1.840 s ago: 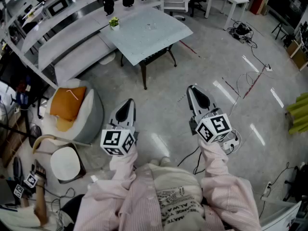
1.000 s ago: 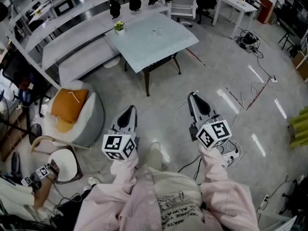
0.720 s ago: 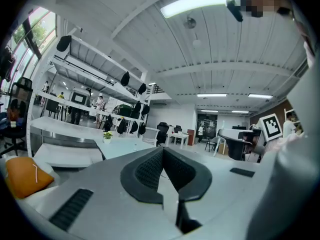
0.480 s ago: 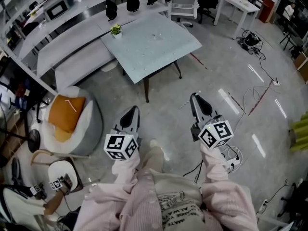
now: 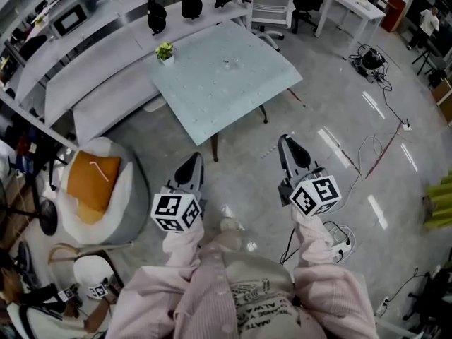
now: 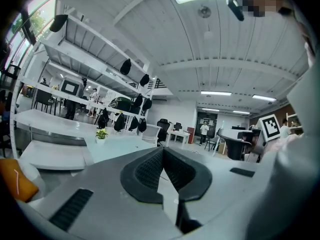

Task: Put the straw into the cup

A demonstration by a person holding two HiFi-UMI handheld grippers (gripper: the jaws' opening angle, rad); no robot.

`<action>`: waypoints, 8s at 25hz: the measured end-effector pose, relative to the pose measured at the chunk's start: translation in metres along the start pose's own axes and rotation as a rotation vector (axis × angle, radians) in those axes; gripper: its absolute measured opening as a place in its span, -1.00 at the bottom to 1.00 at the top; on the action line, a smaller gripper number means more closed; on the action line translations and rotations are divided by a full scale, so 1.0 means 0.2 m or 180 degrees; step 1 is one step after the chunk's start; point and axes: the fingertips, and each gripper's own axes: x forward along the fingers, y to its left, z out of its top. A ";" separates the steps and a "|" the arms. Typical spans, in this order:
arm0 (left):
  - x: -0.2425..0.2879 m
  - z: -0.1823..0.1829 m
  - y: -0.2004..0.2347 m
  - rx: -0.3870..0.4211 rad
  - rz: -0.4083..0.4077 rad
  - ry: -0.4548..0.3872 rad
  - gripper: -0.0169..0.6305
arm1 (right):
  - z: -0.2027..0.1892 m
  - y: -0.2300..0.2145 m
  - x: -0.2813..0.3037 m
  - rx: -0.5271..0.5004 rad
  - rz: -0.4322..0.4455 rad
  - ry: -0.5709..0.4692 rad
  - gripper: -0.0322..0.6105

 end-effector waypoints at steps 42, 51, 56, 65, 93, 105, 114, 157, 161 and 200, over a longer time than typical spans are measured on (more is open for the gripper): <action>1.38 0.21 0.72 -0.0273 0.0192 0.0106 -0.95 | -0.05 -0.83 1.47 0.0163 0.0058 0.0176 -0.87; 1.76 0.21 0.84 -0.0384 0.0327 0.0136 -0.95 | -0.08 -1.08 1.82 0.0186 0.0193 0.0277 -0.87; 1.92 0.19 0.88 -0.0429 0.0378 0.0175 -0.95 | -0.10 -1.19 1.97 0.0218 0.0267 0.0320 -0.87; 2.06 0.15 0.97 -0.0489 0.0492 0.0243 -0.95 | -0.11 -1.32 2.17 0.0273 0.0231 0.0190 -0.87; 2.47 -0.19 1.27 -0.0834 0.0478 0.0625 -0.95 | -0.57 -1.42 2.80 0.0647 0.0239 0.0236 -0.87; 2.54 -0.39 1.32 -0.1004 0.0500 0.0804 -0.95 | -0.89 -1.38 2.94 0.0548 0.0406 0.0635 -0.87; 2.57 -0.47 1.33 -0.1090 0.0493 0.0895 -0.95 | -1.02 -1.38 2.97 0.0544 0.0428 0.0782 -0.87; 2.38 -0.02 1.07 -0.0557 0.0140 0.0494 -0.95 | -0.64 -1.22 2.60 0.0233 0.0684 0.0692 -0.87; 2.30 0.08 1.00 -0.0458 0.0046 0.0426 -0.95 | -0.53 -1.17 2.50 0.0219 0.0687 0.0627 -0.88; 1.91 0.51 1.06 0.0059 0.0205 -0.0171 -0.95 | -0.13 -1.05 2.15 0.0017 0.0628 0.0291 -0.90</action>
